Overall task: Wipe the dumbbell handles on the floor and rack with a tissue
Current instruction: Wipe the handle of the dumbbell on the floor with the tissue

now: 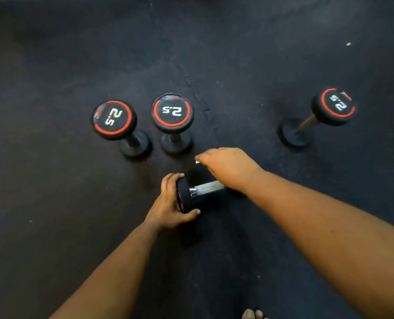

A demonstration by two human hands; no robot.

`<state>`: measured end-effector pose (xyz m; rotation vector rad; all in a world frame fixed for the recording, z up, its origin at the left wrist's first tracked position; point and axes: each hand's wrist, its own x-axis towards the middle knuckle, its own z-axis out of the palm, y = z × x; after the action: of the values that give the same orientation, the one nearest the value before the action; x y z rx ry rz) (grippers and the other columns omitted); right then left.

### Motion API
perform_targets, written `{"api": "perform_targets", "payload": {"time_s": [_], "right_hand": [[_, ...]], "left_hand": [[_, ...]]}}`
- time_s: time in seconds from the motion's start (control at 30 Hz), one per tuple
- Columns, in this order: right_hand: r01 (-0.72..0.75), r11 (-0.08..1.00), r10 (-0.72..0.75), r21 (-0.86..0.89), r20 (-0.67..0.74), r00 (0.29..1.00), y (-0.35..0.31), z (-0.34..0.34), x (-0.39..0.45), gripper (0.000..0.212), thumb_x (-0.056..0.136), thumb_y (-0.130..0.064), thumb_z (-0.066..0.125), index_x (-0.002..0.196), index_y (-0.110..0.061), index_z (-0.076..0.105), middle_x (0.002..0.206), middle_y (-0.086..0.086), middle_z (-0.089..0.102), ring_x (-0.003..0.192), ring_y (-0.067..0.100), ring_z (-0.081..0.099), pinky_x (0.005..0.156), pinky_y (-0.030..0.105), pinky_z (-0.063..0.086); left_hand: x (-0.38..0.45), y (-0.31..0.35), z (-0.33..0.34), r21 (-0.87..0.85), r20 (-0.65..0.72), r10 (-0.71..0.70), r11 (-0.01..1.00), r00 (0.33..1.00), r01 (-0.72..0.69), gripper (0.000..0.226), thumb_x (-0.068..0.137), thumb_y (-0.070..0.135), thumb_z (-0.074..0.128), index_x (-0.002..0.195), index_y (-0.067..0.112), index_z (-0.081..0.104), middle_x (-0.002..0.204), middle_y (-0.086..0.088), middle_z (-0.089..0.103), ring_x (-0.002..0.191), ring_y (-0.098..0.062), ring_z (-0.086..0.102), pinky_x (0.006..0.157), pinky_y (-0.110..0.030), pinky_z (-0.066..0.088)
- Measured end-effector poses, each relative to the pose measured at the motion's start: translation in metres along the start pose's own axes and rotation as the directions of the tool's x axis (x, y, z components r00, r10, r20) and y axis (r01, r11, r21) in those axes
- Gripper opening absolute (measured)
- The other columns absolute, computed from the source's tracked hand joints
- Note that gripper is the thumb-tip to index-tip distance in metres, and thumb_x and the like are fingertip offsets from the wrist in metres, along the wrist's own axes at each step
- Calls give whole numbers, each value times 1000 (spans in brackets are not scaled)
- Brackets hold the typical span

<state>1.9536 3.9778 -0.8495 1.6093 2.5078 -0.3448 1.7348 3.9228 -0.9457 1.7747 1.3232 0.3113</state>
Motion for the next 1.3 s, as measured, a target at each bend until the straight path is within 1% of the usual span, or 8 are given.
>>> {"api": "perform_targets", "payload": {"time_s": [0.17, 0.3, 0.47, 0.63, 0.83, 0.93, 1.17, 1.3], "right_hand": [[-189, 922, 226, 338, -72, 972, -67, 61, 8, 46, 95, -15, 53, 139, -28, 57, 137, -3, 63, 117, 25, 64, 91, 40, 54], [-200, 944, 260, 262, -219, 940, -87, 116, -13, 45, 79, -4, 73, 123, -15, 69, 125, 5, 70, 118, 26, 66, 102, 46, 49], [-216, 971, 222, 104, -53, 974, -105, 147, -37, 73, 93, -26, 58, 157, -12, 26, 165, 9, 24, 154, 26, 18, 122, 58, 16], [-250, 953, 260, 172, -41, 965, -104, 132, -14, 69, 96, -21, 49, 159, -16, 21, 167, 4, 18, 155, 21, 12, 123, 54, 4], [-267, 956, 275, 119, -53, 960, -123, 139, -34, 71, 90, -22, 52, 157, -15, 28, 165, 5, 24, 153, 23, 20, 119, 57, 26], [-252, 960, 265, 119, -111, 958, -116, 131, -14, 59, 91, -23, 55, 149, -17, 44, 151, 3, 47, 140, 24, 39, 115, 51, 32], [-233, 959, 253, 163, -108, 962, -126, 145, -28, 72, 93, -16, 53, 158, -11, 24, 165, 8, 24, 154, 25, 16, 122, 54, 19], [-242, 963, 250, 120, -58, 966, -116, 129, -15, 60, 98, -26, 46, 156, -19, 33, 159, -1, 37, 149, 19, 28, 121, 54, 19]], "left_hand": [[-3, -17, -23, -20, 8, 9, 1000, 1000, -9, 111, 59, 62, 78, 147, 16, 29, 145, 2, 25, 125, -2, 36, 104, -19, 36], [-5, -31, -31, -6, 39, -40, 999, 998, 40, 111, 63, 50, 90, 149, 17, 27, 146, 3, 27, 125, -8, 40, 107, -29, 43], [-2, -31, -39, 91, 108, -46, 995, 993, 36, 119, 61, 54, 92, 153, 22, 22, 153, 4, 22, 131, -16, 42, 109, -38, 45], [4, -19, -46, 373, 110, -7, 927, 994, -35, 126, 68, 42, 91, 160, 12, 11, 167, -6, 11, 153, -20, 16, 123, -33, 20], [7, -11, -49, 523, 151, -50, 852, 987, -37, 126, 69, 42, 88, 160, 10, 8, 167, -10, 15, 154, -25, 17, 126, -37, 18], [7, -9, -47, 527, 143, -50, 849, 988, -33, 116, 73, 44, 85, 159, 10, 14, 167, -11, 15, 155, -24, 15, 126, -39, 18], [9, 3, -52, 623, 154, -91, 782, 984, -25, 114, 70, 41, 84, 157, 11, 16, 160, -8, 28, 149, -25, 29, 125, -45, 18], [6, 5, -53, 661, 169, -106, 750, 980, -32, 116, 73, 45, 81, 159, 11, 12, 161, -8, 24, 148, -26, 28, 125, -48, 18]]}}
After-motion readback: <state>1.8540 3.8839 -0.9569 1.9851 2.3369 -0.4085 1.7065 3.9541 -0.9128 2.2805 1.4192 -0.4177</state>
